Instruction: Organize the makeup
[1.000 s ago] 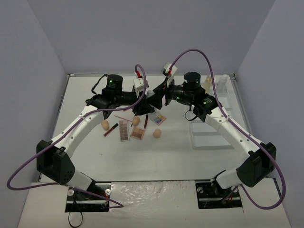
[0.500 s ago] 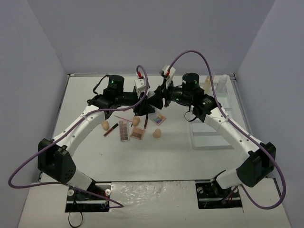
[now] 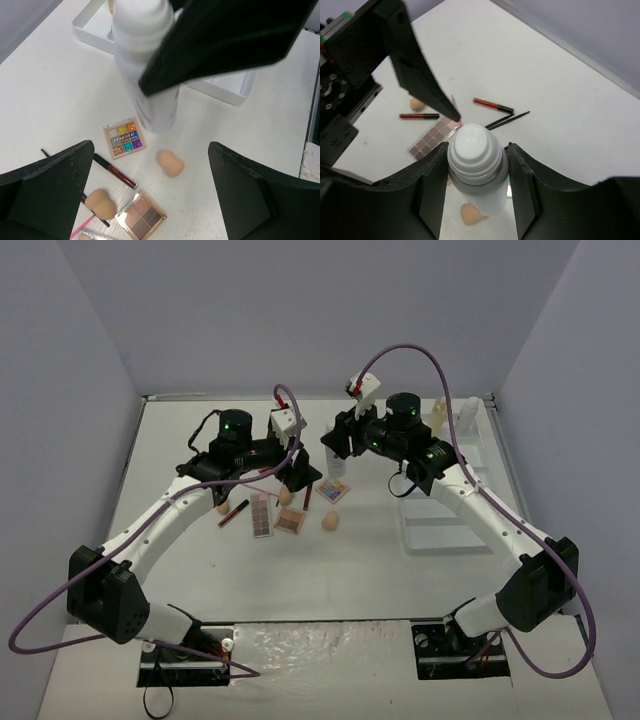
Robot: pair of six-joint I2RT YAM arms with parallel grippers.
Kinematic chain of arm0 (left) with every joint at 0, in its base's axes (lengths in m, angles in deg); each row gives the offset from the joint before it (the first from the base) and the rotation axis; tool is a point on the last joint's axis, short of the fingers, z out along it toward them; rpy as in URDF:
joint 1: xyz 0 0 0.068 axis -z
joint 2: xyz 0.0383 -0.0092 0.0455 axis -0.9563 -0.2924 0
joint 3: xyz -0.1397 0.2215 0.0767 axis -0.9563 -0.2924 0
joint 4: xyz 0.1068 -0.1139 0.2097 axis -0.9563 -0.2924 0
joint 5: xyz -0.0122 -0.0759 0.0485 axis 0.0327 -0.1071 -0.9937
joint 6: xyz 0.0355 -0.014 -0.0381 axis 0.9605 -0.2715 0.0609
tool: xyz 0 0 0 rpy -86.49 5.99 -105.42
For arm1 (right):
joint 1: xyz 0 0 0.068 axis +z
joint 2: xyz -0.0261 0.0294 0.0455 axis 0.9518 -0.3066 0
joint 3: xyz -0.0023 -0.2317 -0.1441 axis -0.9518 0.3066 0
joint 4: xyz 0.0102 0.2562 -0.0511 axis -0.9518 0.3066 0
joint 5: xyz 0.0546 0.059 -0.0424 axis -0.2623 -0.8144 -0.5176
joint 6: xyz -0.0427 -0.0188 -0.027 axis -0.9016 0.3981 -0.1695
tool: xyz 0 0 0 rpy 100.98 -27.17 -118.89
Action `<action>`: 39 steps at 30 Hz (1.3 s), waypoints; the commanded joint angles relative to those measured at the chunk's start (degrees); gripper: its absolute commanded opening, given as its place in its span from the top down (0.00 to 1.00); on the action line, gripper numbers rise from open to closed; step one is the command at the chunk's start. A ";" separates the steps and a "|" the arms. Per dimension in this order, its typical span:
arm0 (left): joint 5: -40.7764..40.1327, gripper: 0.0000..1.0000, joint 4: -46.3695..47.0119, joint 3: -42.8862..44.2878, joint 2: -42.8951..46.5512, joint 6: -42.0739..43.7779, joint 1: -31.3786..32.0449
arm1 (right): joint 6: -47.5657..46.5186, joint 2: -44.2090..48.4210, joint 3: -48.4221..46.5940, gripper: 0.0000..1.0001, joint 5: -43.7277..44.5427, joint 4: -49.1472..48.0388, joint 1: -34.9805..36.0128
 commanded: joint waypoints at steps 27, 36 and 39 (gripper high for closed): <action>-58.77 0.03 -4.62 -28.66 36.76 -11.21 -16.44 | 2.21 -26.48 -4.50 1.00 22.86 -45.18 -24.55; -58.87 0.03 -3.37 -28.65 34.57 -10.76 -17.45 | 3.82 -32.07 -6.39 1.00 23.61 -47.40 -25.13; -59.46 0.03 -3.30 -28.76 35.03 -10.82 -17.52 | 4.24 -33.46 -5.96 1.00 23.41 -48.14 -25.13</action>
